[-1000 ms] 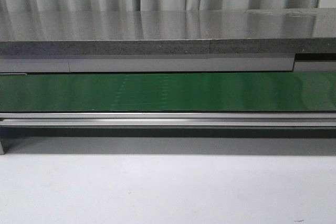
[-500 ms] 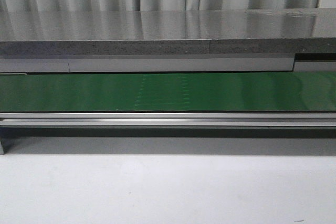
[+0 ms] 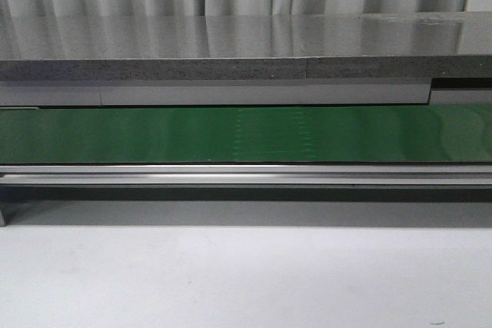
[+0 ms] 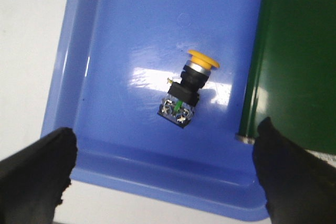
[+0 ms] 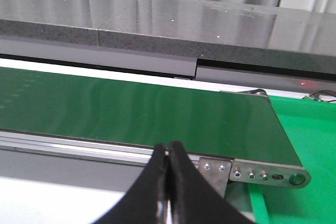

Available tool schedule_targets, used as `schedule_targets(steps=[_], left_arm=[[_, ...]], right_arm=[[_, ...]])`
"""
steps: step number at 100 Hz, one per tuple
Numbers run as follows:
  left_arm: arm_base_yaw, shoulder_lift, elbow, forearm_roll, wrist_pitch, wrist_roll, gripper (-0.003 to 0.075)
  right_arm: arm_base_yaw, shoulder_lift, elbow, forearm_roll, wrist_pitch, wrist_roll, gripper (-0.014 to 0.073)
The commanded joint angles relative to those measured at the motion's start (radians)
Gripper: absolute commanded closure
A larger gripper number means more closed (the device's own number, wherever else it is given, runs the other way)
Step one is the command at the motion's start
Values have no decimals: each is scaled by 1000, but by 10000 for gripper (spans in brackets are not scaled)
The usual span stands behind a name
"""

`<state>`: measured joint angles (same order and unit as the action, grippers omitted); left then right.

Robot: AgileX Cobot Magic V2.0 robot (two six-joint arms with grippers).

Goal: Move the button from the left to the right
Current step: 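Lower the left gripper and close it around the push button body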

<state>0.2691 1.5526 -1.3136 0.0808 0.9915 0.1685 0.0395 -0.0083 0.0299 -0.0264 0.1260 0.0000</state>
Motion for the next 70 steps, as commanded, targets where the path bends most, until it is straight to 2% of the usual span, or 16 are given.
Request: schedule_targets(steps=[1,21,70], left_arm=[[30,36,-76,-47,-24,28,76],[55,154,-135,-51,-14,29,76],[55,244,-133,-100,-9,68,78]], right_arm=[[1,-17,0,-7,-83,-7,662],[1,-17,0,-7,-83,-7,662],[1,-17,0,-7,-83,-7,662]])
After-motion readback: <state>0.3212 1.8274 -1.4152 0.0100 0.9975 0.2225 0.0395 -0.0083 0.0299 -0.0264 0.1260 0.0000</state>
